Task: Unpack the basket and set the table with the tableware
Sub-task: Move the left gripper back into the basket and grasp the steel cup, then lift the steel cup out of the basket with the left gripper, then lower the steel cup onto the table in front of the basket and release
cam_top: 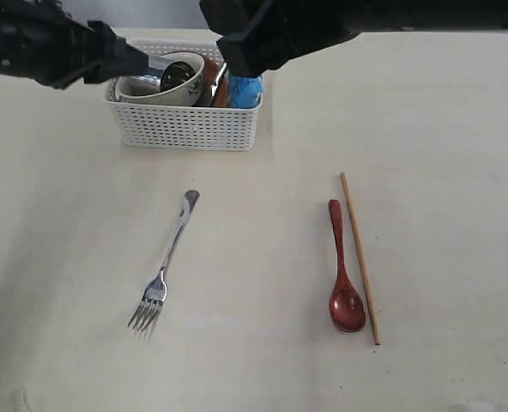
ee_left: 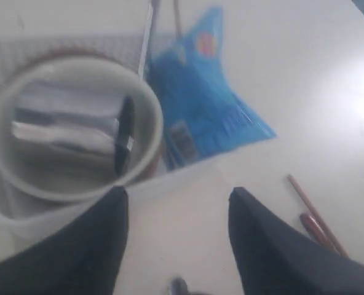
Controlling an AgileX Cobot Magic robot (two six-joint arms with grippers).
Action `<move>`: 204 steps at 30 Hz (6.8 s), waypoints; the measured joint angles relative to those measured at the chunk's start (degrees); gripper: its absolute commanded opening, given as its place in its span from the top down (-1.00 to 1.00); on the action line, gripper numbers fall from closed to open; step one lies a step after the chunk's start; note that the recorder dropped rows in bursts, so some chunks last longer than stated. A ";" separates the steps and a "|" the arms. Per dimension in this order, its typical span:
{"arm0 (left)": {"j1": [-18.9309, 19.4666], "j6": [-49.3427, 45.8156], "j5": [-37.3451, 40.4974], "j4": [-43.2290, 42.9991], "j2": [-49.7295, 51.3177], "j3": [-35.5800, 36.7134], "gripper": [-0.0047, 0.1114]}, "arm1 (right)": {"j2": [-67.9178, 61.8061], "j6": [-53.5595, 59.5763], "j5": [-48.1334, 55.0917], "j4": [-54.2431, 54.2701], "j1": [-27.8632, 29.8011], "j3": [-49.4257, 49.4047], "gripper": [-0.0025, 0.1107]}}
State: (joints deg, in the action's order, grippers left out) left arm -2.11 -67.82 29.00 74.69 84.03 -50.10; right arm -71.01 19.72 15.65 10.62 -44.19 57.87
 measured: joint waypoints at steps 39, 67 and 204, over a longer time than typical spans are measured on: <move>-13.85 -43.16 -67.01 23.97 16.13 -20.08 -0.19 | -3.06 -1.65 3.87 -1.23 10.73 0.00 -0.15; -13.19 -9.84 0.36 7.91 16.91 -22.10 -0.18 | -3.06 -1.76 3.87 -1.23 10.73 0.00 -0.15; -16.15 55.00 -7.44 -54.96 23.72 -14.94 0.92 | -2.40 -2.21 4.50 -1.23 10.73 0.00 -0.15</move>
State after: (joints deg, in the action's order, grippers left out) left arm -18.26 -12.81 21.56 19.72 107.75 -65.04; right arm -73.40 17.51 20.15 9.38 -33.46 57.87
